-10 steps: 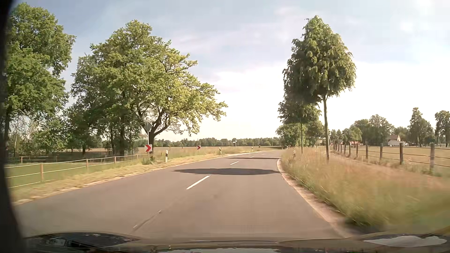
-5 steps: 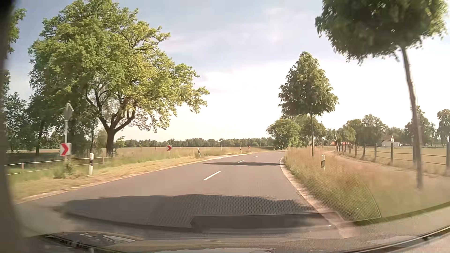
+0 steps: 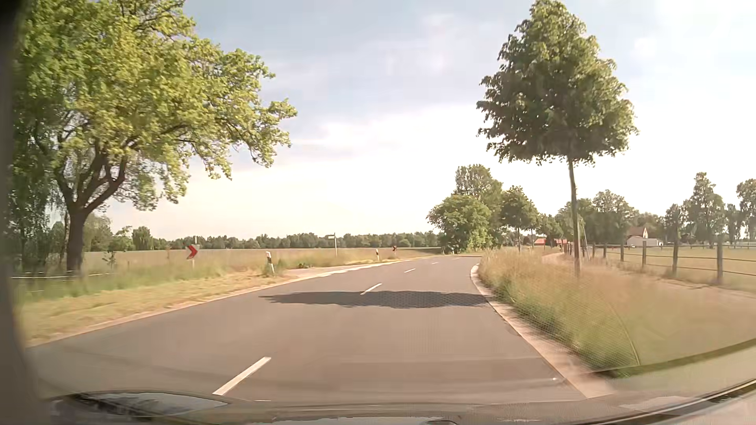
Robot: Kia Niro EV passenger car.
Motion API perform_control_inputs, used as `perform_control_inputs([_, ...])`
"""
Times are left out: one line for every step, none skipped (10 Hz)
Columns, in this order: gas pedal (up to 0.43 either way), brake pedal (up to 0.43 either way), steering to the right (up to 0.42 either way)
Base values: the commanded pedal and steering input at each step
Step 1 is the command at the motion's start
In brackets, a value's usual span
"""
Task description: Follow the waypoints while adhering to traffic rules and regulations
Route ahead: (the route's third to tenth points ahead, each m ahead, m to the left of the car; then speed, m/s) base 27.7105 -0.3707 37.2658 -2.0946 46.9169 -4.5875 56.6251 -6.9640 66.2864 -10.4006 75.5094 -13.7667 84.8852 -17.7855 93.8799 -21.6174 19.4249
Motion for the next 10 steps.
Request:
perform_control_inputs([0.169, 0.0, 0.036])
perform_control_inputs([0.169, 0.0, 0.036])
perform_control_inputs([0.169, 0.0, 0.036])
perform_control_inputs([0.169, 0.0, 0.036])
perform_control_inputs([0.169, 0.0, 0.036])
perform_control_inputs([0.169, 0.0, 0.034])
perform_control_inputs([0.169, 0.0, 0.032])
perform_control_inputs([0.169, 0.0, 0.03])
perform_control_inputs([0.177, 0.0, 0.03])
perform_control_inputs([0.177, 0.0, 0.03])
